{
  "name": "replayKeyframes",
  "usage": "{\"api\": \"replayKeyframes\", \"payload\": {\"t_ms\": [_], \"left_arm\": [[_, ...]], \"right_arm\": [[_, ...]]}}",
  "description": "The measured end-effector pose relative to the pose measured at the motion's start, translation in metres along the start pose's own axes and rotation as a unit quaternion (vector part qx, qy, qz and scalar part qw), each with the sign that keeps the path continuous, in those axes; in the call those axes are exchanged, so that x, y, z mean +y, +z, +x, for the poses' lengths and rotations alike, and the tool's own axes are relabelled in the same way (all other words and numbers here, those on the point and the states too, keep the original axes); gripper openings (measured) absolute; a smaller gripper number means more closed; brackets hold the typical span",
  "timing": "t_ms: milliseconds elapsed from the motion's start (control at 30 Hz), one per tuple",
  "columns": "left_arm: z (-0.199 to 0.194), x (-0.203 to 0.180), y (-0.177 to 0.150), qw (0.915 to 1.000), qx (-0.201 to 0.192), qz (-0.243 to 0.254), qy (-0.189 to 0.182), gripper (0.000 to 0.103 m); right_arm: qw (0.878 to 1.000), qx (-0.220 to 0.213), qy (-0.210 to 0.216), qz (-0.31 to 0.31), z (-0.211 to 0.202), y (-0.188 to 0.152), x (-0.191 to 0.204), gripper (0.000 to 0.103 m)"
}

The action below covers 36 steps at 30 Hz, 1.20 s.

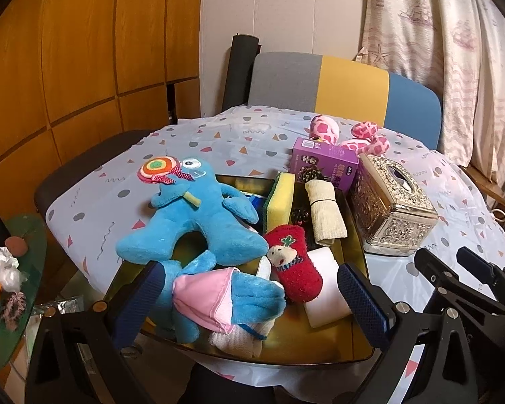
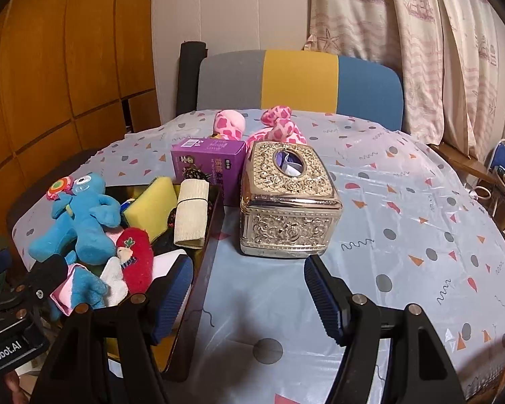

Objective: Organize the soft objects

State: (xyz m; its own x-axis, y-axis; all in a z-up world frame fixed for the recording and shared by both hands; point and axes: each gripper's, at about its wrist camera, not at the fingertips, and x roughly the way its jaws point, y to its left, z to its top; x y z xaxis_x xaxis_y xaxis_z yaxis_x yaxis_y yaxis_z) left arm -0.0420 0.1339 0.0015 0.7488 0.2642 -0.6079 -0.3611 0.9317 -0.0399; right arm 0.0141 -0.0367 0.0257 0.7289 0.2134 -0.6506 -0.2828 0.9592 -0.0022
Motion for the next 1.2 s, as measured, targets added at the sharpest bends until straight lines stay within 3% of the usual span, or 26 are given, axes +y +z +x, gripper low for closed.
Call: {"api": "replayKeyframes", "payload": {"t_ms": [1200], "left_arm": [[0.0014,0.0022,-0.0033,1.0,0.006,0.0,0.005,0.103]], "right_arm": [[1.0,0.011,0.005,0.002,0.0055,-0.0033,0.0015,0.07]]}}
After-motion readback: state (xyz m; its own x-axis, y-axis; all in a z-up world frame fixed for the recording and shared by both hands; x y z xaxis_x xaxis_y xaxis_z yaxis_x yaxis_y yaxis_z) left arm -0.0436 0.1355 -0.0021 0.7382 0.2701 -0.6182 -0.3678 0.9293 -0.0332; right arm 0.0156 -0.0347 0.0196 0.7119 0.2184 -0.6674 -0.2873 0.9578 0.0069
